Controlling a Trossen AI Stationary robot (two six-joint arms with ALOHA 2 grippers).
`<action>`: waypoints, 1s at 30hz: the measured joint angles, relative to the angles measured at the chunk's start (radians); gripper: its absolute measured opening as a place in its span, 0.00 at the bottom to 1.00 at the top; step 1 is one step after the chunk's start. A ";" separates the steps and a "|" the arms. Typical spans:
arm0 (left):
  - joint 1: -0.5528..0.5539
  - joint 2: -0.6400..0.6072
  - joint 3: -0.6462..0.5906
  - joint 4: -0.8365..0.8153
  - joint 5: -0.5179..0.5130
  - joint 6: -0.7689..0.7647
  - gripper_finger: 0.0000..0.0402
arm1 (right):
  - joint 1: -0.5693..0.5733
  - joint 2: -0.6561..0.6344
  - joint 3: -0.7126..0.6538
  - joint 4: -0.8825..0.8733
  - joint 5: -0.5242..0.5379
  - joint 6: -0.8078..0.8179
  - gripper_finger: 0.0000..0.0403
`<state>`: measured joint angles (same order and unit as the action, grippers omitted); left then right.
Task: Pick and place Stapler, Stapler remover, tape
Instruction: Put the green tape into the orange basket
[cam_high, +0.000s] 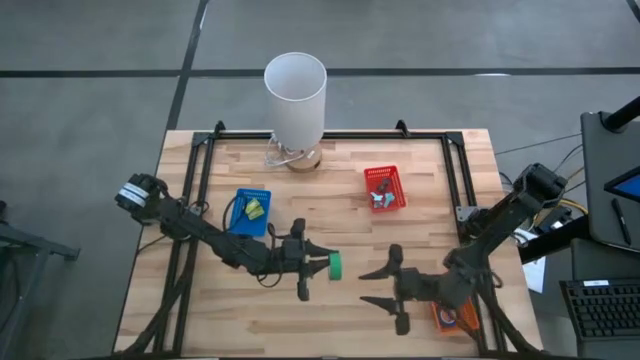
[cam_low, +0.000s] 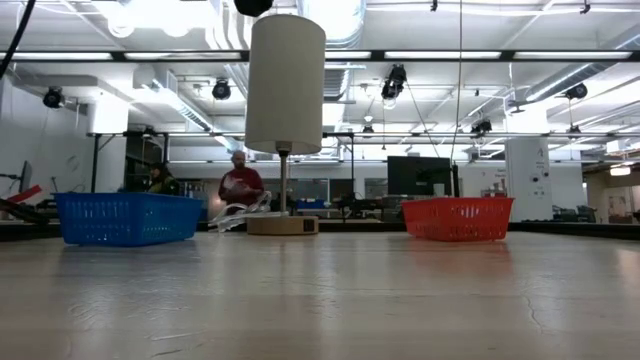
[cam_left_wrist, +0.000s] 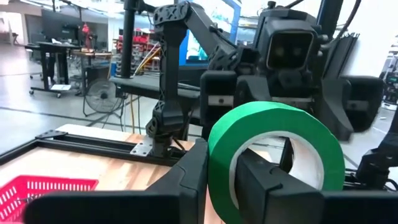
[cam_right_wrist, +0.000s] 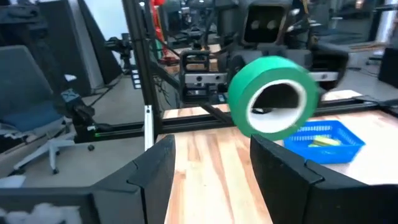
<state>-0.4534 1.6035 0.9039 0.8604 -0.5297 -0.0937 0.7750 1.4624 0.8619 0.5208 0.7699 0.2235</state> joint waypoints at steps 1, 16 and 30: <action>0.000 0.000 0.000 0.000 0.000 0.004 0.16 | -0.014 0.019 0.000 0.028 -0.017 -0.003 0.50; -0.001 0.001 -0.005 0.000 0.001 0.013 0.15 | -0.089 0.148 0.067 0.128 -0.074 -0.060 0.50; -0.005 0.000 -0.008 0.014 -0.001 0.020 0.16 | -0.118 0.195 0.146 0.110 -0.057 -0.130 0.50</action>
<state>-0.4586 1.6039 0.8963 0.8743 -0.5309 -0.0738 0.6575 1.6578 1.0081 0.6305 0.7125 0.0937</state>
